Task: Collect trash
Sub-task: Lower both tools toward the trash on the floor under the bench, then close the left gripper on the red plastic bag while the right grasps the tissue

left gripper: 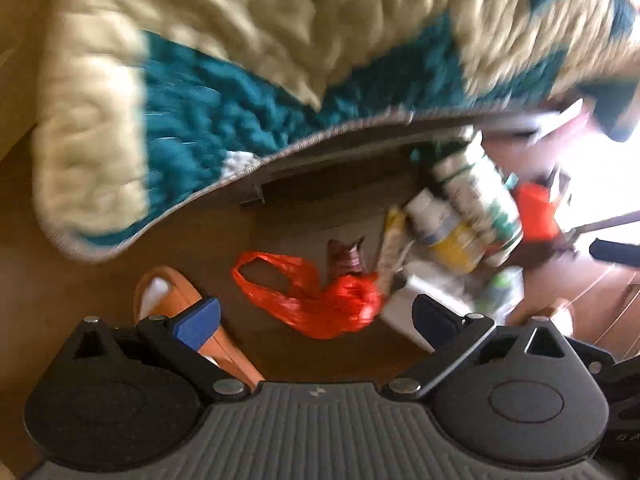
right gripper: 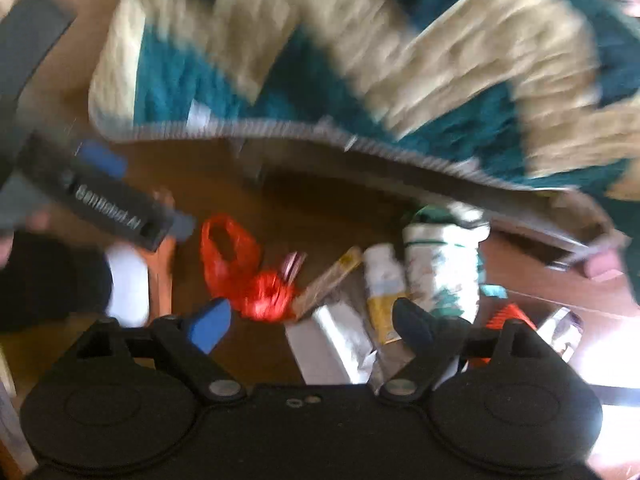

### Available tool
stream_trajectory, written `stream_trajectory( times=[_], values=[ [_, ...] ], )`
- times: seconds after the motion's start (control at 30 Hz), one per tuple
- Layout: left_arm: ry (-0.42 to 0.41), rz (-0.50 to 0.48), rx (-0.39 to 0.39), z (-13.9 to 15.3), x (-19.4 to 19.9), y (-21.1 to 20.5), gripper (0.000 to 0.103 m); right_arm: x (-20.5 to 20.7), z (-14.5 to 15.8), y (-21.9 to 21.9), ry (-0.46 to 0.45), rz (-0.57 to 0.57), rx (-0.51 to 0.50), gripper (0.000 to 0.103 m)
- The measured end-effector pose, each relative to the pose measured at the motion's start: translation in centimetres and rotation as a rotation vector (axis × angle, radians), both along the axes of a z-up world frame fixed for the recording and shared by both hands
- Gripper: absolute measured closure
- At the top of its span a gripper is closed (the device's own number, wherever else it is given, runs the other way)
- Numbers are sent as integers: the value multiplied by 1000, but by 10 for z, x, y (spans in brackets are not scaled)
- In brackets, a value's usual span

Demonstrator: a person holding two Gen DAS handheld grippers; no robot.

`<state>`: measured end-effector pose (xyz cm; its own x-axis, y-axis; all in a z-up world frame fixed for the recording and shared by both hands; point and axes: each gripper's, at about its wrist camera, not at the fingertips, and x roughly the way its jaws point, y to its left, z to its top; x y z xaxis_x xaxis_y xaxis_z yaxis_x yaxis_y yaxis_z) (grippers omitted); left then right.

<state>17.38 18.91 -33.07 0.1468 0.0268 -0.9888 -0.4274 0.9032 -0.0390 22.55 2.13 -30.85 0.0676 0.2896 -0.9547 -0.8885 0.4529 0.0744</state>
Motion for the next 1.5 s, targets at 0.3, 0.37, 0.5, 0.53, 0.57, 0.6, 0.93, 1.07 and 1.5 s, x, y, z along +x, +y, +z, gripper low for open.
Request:
stream_trajectory(
  times=[0.3,0.37,0.5,0.53,0.57,0.6,0.93,1.07,1.5],
  values=[
    [127,-495,148,-110,31,-46,1,6,-90,16,56,347,-131,17],
    [142,-596,181,-127,26,-61,1,4,-109,14,56,381,-152,18],
    [141,-661,168,-152,27,-78,1,0,-142,13,35,386,-188,19],
    [138,-659,154,-157,28,-81,1,-1,-149,13,17,396,-185,19],
    [135,-656,143,-162,29,-85,1,-3,-152,14,7,402,-181,19],
    [132,-654,139,-166,29,-87,1,-5,-156,16,1,407,-178,20],
    [150,-607,97,-199,27,-91,11,1,-191,20,-39,403,-197,81],
    [163,-591,76,-210,28,-88,17,5,-199,18,-46,391,-200,89],
    [221,-540,25,-230,25,-76,70,11,-205,22,33,360,-192,97]
  ],
)
